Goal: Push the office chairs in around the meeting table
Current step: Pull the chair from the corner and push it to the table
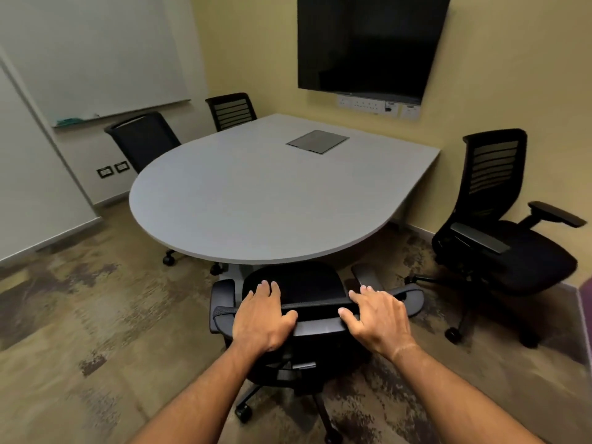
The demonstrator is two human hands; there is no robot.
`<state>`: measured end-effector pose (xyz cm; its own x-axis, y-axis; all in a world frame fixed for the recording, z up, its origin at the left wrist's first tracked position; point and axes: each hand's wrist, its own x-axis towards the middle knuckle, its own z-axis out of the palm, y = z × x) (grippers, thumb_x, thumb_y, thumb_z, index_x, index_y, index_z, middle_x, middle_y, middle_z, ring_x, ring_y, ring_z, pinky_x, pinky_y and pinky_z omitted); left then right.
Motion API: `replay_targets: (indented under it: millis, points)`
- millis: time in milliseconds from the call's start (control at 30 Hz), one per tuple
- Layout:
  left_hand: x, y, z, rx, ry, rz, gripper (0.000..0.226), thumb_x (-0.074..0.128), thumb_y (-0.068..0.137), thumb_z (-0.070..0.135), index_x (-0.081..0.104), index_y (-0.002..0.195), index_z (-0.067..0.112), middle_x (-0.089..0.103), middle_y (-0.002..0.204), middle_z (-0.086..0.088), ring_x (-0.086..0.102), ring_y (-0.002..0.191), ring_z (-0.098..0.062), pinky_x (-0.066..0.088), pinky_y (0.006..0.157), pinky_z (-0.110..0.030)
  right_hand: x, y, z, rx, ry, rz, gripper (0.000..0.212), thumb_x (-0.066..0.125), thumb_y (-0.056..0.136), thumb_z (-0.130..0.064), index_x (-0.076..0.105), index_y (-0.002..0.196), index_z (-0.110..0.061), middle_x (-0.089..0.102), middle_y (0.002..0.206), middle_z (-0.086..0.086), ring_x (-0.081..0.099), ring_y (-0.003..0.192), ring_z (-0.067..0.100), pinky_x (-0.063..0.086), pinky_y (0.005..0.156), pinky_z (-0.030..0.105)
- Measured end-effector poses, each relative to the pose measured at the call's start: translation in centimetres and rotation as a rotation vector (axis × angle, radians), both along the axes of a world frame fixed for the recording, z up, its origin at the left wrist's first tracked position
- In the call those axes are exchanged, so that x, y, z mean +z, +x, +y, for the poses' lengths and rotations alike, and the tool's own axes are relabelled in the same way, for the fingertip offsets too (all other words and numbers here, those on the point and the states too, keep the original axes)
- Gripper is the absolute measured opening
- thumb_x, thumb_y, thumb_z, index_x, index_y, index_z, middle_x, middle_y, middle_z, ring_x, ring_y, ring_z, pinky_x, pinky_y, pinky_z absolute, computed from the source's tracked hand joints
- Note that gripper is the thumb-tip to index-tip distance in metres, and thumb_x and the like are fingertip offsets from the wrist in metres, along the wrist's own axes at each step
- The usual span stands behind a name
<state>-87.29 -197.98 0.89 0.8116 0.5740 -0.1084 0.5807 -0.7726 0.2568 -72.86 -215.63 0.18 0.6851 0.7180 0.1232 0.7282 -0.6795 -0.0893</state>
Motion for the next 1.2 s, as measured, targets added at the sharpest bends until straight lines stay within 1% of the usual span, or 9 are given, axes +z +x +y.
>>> replay_targets:
  millis: [133,267,333,400,633,833,967,1067,1200]
  points:
    - [-0.2,1.1,-1.9,0.025,0.019,0.032,0.075,0.034,0.087,0.050,0.028,0.148,0.006,0.032,0.153,-0.014,0.035,0.137,-0.028,0.025,0.117,-0.039,0.5,2.0,-1.2,0.083,-0.020,-0.021,0.081,0.013,0.079,-0.063,0.063,0.121,-0.016,0.063,0.119,0.008,0.057,0.105,0.024,0.043,0.092,0.038]
    - [-0.3,2.0,-3.6,0.043,0.032,0.051,0.073,0.032,0.089,0.051,0.031,0.146,0.006,0.036,0.151,-0.014,0.035,0.137,-0.025,0.025,0.116,-0.038,0.8,3.6,-2.1,0.122,-0.053,0.033,0.084,0.012,0.080,-0.062,0.051,0.138,-0.015,0.052,0.139,0.012,0.045,0.129,0.025,0.034,0.106,0.038]
    - [-0.4,2.3,-4.1,0.045,0.035,0.058,0.074,0.032,0.090,0.052,0.028,0.149,0.006,0.031,0.155,-0.014,0.029,0.142,-0.024,0.021,0.118,-0.038,0.8,4.2,-2.3,0.123,-0.074,0.052,0.077,0.020,0.084,-0.059,0.049,0.140,-0.016,0.052,0.140,0.012,0.043,0.132,0.025,0.033,0.108,0.038]
    - [-0.5,2.5,-4.4,0.051,0.031,0.065,0.075,0.032,0.091,0.051,0.027,0.150,0.006,0.027,0.157,-0.015,0.024,0.145,-0.023,0.018,0.120,-0.038,0.8,4.5,-2.4,0.126,-0.089,0.045,0.068,0.027,0.088,-0.056,0.052,0.137,-0.016,0.055,0.136,0.011,0.047,0.127,0.024,0.035,0.106,0.038]
    - [-0.6,2.9,-4.7,0.066,0.060,0.066,0.065,0.032,0.090,0.045,0.041,0.140,0.005,0.040,0.148,-0.015,0.041,0.133,-0.027,0.028,0.114,-0.038,0.6,4.3,-3.0,0.100,-0.056,0.012,0.050,0.040,0.092,-0.052,0.067,0.114,-0.017,0.066,0.117,0.007,0.058,0.104,0.022,0.041,0.093,0.035]
    - [-0.9,3.4,-6.4,0.102,0.078,0.080,0.059,0.031,0.090,0.044,0.050,0.132,0.007,0.046,0.142,-0.016,0.044,0.129,-0.028,0.027,0.115,-0.039,0.5,5.3,-4.3,0.143,-0.009,0.009,0.059,0.032,0.087,-0.058,0.073,0.095,-0.016,0.071,0.088,0.002,0.062,0.081,0.019,0.045,0.085,0.036]
    - [-0.9,4.4,-8.6,0.122,0.080,0.078,0.059,0.031,0.091,0.043,0.049,0.134,0.007,0.046,0.142,-0.014,0.045,0.128,-0.025,0.029,0.113,-0.038,-0.1,7.4,-6.0,0.196,0.006,-0.017,0.062,0.024,0.082,-0.063,0.065,0.068,-0.019,0.058,0.058,-0.002,0.050,0.059,0.018,0.043,0.083,0.040]
    - [-0.7,5.5,-11.3,0.153,0.078,0.061,0.056,0.032,0.091,0.043,0.051,0.131,0.009,0.052,0.133,-0.011,0.051,0.117,-0.025,0.035,0.105,-0.038,-0.3,9.2,-8.0,0.258,-0.006,-0.041,0.062,0.021,0.081,-0.067,0.060,0.067,-0.021,0.055,0.058,-0.002,0.044,0.058,0.019,0.042,0.082,0.040]
    - [-0.7,7.1,-16.6,0.224,0.079,0.017,0.060,0.028,0.084,0.054,0.059,0.113,0.012,0.062,0.119,-0.009,0.059,0.108,-0.027,0.046,0.088,-0.041,-0.2,11.9,-12.0,0.347,-0.006,-0.056,0.060,0.021,0.081,-0.067,0.056,0.066,-0.020,0.051,0.059,-0.002,0.041,0.057,0.020,0.041,0.081,0.040]
